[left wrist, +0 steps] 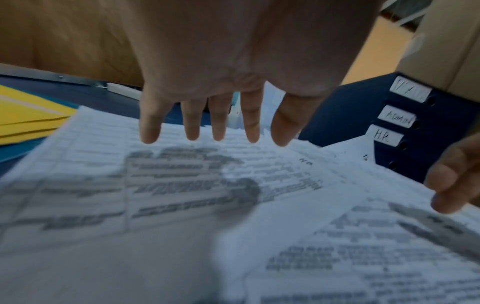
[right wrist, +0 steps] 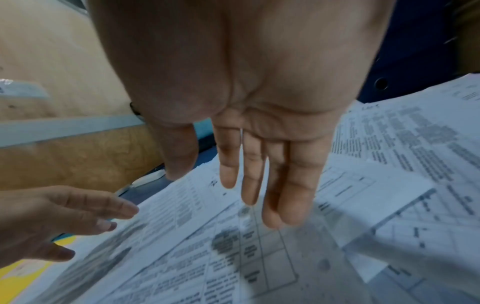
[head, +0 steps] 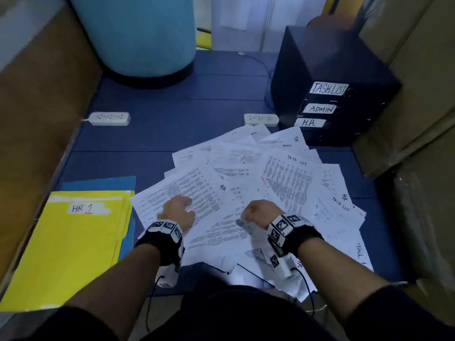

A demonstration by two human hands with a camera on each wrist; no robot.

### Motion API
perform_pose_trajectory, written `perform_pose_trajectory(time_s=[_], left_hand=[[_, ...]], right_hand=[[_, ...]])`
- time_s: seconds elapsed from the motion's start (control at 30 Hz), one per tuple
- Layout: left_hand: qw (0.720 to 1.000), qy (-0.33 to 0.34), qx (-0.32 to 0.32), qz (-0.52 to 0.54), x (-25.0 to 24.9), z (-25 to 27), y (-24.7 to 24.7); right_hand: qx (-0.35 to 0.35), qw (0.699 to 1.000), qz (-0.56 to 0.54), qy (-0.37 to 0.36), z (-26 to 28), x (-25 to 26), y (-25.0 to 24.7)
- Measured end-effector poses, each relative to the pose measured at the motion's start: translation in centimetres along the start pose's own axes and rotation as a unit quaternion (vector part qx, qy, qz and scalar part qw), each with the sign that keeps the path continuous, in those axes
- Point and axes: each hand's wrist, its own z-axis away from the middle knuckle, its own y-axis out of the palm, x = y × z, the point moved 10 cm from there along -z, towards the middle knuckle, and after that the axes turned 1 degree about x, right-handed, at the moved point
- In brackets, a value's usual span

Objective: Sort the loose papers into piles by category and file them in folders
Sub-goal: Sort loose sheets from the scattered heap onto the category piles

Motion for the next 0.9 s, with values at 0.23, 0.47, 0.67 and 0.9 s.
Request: perform_pose_trajectory(time_s=[0.23,0.47,0.67,0.9], left_hand=[[0.994,-0.049,0.085,-0.049,2.9,1.9,3.2],[0.995,-0.031,0.093,0.029,2.1,4.8,3.8],[0.995,-0.010,0.067,0.068,2.9,4.8,1.7],[0.981,0.087,-0.069,0.162,2.2,3.8,-8.2]], right_hand=[[-0.003,1.000,-0.002,-0.030,-2.6,1.1,0.9],[-0.024,0.998,-0.057,0.009,-4.6,0.5,2.0],[-0.065,0.995,-0.066,-0.037,-2.8,2.5,-0.7],[-0.130,0.970,-0.155,-0.132,3.1,7.4,-6.6]])
